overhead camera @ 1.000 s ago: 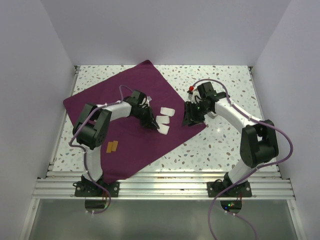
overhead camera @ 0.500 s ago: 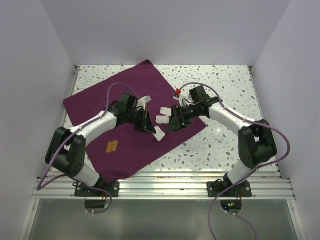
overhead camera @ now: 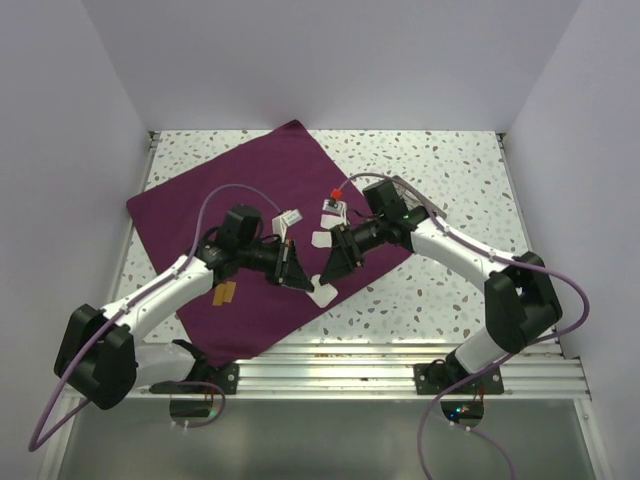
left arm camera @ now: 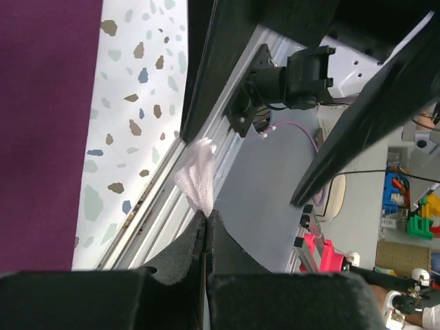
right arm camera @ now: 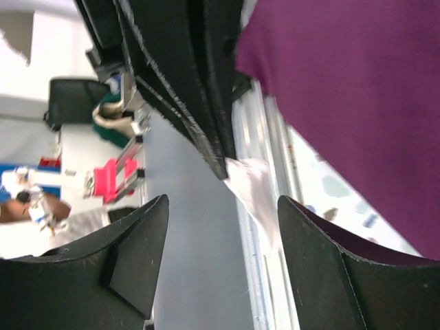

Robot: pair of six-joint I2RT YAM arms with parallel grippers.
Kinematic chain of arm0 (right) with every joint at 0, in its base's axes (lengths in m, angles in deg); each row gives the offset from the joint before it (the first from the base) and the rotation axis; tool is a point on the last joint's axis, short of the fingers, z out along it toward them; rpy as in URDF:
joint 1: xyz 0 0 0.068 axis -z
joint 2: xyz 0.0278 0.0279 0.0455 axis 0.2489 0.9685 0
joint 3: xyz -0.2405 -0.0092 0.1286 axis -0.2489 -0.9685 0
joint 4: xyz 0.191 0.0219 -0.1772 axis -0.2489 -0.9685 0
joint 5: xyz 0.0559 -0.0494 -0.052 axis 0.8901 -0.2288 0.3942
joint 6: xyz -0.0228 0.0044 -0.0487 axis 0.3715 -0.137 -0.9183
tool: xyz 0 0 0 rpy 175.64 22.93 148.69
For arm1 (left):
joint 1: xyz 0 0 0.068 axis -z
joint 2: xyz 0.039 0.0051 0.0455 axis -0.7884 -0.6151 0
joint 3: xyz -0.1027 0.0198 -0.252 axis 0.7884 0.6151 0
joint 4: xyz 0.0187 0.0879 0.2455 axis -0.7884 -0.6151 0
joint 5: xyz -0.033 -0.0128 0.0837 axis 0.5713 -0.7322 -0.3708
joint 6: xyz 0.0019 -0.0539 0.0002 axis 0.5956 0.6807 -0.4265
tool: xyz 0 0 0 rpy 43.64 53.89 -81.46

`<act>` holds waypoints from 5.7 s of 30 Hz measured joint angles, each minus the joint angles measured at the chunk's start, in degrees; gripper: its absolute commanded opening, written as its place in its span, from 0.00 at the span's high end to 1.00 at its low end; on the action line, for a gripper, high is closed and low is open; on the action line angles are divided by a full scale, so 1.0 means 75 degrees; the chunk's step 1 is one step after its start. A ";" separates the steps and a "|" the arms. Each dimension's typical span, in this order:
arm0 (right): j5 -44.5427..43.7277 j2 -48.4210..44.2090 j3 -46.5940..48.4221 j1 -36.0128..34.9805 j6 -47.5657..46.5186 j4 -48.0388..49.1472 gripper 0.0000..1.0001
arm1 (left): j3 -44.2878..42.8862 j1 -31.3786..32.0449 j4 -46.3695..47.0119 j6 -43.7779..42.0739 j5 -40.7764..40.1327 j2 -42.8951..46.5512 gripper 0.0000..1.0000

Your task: Prepare the surgical pack

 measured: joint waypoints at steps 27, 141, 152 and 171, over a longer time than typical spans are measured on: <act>0.0452 0.0134 -0.0093 -0.0679 -0.0597 -0.0592 0.39 | 0.0134 0.0035 0.0592 0.0321 0.1145 0.0679 1.00; -0.6277 0.0813 0.1346 0.3625 0.2774 -0.0746 0.53 | -0.4520 -0.1017 -0.1005 0.0583 -0.2903 -0.6213 0.49; -0.6178 0.0650 0.0968 0.3617 0.2509 -0.0848 0.53 | -0.4663 -0.1005 -0.0787 0.0947 -0.2792 -0.6502 0.65; -0.6047 0.0650 0.0968 0.3617 0.2291 -0.0842 0.54 | -0.5418 -0.0860 -0.1157 0.0769 -0.2903 -0.6895 1.00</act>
